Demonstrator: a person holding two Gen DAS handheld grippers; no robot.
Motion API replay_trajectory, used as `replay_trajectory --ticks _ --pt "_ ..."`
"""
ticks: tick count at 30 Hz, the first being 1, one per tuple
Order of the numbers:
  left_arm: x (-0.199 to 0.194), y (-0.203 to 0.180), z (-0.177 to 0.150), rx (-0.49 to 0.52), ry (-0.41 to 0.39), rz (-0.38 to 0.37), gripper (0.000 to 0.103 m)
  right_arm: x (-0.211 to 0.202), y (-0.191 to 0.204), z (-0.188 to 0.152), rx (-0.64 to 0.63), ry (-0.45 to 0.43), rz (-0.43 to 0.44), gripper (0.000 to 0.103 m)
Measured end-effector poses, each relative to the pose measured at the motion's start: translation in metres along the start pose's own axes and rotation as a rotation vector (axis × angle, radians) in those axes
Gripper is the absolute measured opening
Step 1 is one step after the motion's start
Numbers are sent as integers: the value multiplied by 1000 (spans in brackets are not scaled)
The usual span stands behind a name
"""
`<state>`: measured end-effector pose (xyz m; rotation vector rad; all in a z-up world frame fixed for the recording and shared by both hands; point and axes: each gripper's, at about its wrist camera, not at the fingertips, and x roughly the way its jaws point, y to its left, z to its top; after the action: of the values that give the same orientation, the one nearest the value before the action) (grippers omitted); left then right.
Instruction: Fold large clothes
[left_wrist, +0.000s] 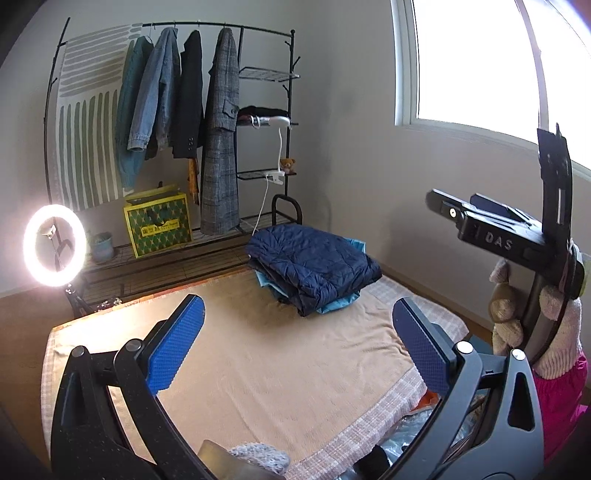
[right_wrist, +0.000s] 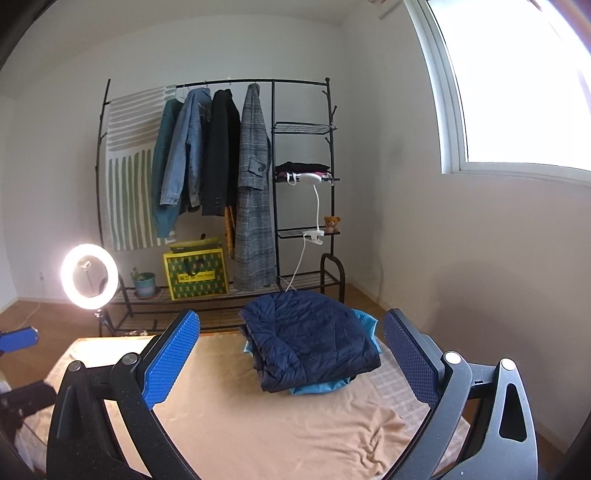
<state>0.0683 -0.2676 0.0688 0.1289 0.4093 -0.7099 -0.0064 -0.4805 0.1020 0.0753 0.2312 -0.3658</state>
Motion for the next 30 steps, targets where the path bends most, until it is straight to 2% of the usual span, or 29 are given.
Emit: replay_trajectory --ticks 7,16,30 --pt "21 6 -9 -18 50 12 103 17 4 -13 -6 16 -37 99" --pt "34 12 -17 -22 85 27 103 33 11 -30 -29 77 -37 99" --pt "29 16 -18 -34 78 32 103 29 14 -28 -27 45 -37 99"
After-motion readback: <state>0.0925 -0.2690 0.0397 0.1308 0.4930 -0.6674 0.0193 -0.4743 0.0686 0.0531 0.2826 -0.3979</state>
